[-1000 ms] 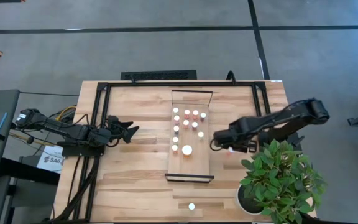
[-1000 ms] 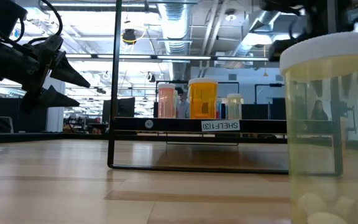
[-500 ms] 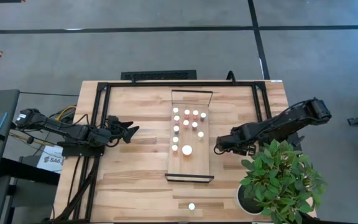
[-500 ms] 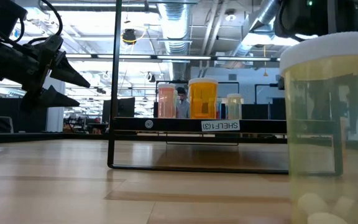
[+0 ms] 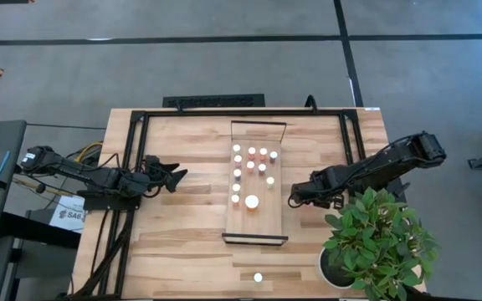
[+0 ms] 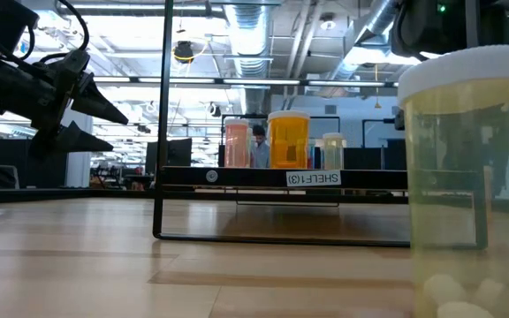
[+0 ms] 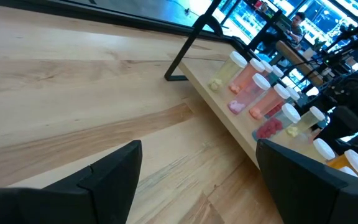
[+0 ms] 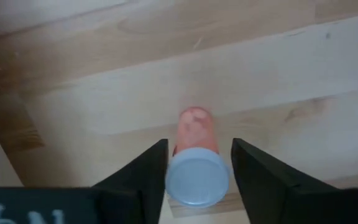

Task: Pick and place medicine bottles onto shelf by color
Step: Put the pink pill bottle on the shelf

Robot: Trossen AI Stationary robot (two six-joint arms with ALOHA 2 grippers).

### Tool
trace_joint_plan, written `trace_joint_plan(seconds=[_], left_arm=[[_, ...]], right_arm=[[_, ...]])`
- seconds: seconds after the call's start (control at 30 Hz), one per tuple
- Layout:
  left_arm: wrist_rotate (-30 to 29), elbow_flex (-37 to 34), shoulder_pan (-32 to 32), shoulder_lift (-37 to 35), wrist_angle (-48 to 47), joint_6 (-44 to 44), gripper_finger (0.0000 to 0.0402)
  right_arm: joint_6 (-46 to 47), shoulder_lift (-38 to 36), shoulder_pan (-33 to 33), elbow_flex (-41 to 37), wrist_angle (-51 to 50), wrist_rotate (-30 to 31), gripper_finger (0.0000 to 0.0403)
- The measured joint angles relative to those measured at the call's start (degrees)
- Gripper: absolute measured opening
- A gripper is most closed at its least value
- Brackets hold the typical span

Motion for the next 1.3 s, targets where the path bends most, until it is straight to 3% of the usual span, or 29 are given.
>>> trace_joint_plan(seconds=[0.3,0.8,1.3], left_arm=[[0.0,0.0,0.0,0.0,0.0,0.0,0.0303],[0.0,0.0,0.0,0.0,0.0,0.0,0.0303],[0.1,0.0,0.0,0.0,0.3,0.0,0.0303]], right_arm=[[0.2,0.0,-0.2,0.0,0.0,-0.2,0.0123],[-4.2,0.2,-3.0,11.7,-8.7,-1.8,0.0131],[-16.7,16.9,-4.2,36.2,-20.6,-0.4,0.0131]])
